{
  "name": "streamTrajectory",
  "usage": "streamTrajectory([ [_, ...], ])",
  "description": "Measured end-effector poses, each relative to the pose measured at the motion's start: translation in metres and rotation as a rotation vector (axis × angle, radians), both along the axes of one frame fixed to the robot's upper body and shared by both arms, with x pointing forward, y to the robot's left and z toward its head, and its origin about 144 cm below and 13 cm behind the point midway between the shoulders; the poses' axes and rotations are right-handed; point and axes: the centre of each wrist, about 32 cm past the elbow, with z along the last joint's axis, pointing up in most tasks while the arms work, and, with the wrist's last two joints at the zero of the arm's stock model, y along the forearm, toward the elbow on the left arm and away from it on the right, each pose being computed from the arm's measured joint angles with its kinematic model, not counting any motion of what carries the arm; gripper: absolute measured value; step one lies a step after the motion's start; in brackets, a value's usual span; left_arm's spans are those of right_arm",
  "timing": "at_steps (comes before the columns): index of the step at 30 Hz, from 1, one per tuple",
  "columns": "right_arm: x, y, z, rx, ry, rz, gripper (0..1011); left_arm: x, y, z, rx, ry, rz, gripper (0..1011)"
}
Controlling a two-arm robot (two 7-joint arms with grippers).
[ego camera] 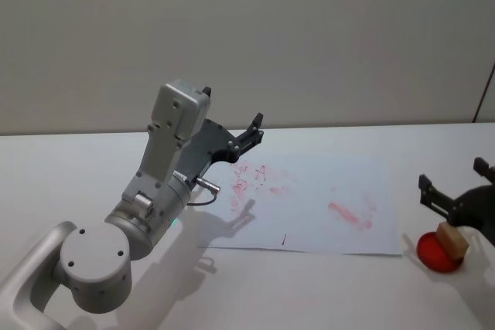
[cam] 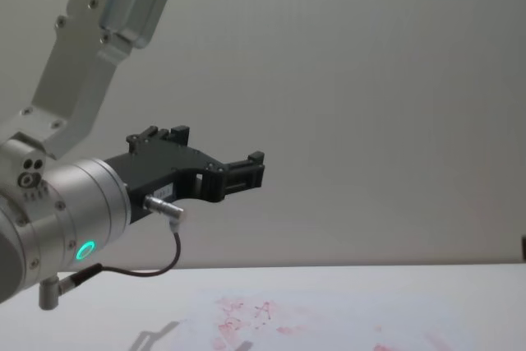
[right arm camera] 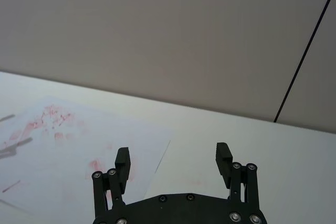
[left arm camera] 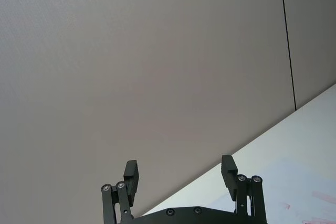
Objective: Use the one hand to pick up the stamp and affix it onto the A4 paper.
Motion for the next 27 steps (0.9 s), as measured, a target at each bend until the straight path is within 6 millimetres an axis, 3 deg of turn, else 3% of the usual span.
streamTrajectory([
  [27,-0.025,-0.026,-0.016,-0.159,0.213,-0.002,1001,0.000,0.000,0.000,0.000,0.000,0.000,1001],
])
